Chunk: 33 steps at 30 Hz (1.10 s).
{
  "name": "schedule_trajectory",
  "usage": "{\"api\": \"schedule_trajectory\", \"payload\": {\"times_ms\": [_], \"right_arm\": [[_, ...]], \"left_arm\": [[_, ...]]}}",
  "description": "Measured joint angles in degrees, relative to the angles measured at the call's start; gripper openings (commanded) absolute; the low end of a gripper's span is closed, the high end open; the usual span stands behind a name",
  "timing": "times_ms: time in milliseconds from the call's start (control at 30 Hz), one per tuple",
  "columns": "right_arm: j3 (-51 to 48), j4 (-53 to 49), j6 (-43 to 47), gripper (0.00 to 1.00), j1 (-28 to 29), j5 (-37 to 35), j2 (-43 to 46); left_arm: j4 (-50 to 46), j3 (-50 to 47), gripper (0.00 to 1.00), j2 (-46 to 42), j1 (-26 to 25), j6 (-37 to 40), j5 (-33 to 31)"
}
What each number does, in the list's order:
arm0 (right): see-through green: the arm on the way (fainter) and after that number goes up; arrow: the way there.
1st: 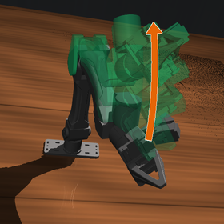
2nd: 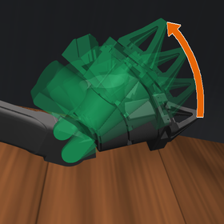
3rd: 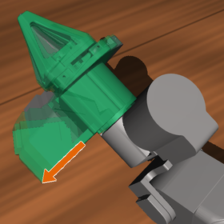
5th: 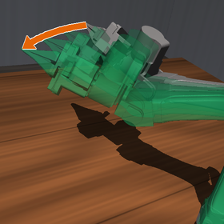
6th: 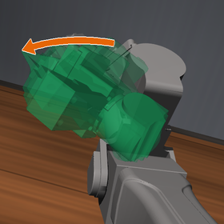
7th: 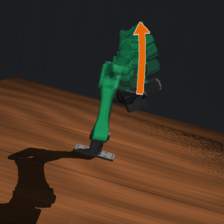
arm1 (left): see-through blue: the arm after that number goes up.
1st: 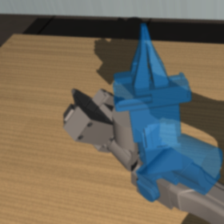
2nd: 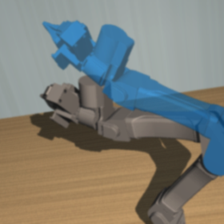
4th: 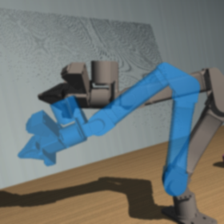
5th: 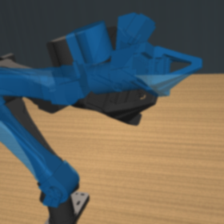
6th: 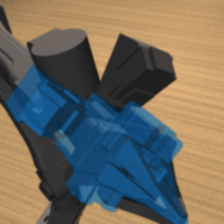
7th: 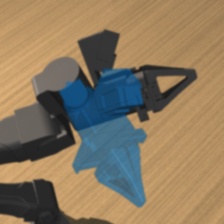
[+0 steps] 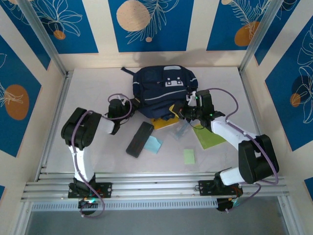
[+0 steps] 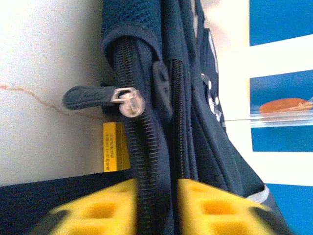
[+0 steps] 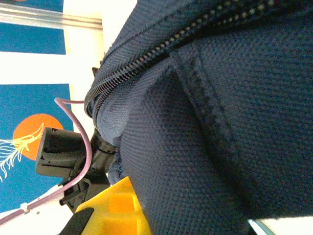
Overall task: Pack the student bag
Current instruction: Unzip the student bag at the top-left of the table.
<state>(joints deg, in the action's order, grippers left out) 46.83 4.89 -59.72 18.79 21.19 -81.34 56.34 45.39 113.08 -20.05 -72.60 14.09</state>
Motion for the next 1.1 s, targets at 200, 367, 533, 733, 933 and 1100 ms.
{"api": "schedule_trajectory", "payload": {"times_ms": [200, 367, 533, 733, 933, 1100], "right_arm": [[1.8, -1.4, 3.7, 0.0, 0.3, 3.4, -3.4], [8.1, -4.3, 7.6, 0.0, 1.9, 6.4, -7.9], [16.8, -6.1, 10.0, 0.0, 5.3, 8.5, -14.8], [33.3, -8.5, 10.2, 0.0, 8.9, 11.3, -29.6], [38.9, -10.4, 10.3, 0.35, 12.1, 9.6, -36.3], [39.3, -16.3, 13.9, 0.58, 11.2, 5.4, -35.9]], "left_arm": [[4.5, -8.2, 0.0, -4.9, 1.0, 0.2, -3.1], [4.9, -18.2, 0.0, -15.4, 4.2, 1.3, -4.3], [-2.7, -25.1, 0.0, -30.2, 6.8, 5.6, -8.5], [-21.8, -26.1, 0.0, -49.8, 7.4, 15.0, -19.8], [-30.5, -25.9, 0.0, -53.2, 9.8, 23.4, -25.1], [-31.9, -24.0, 0.25, -46.3, 10.7, 26.5, -24.4]]}}
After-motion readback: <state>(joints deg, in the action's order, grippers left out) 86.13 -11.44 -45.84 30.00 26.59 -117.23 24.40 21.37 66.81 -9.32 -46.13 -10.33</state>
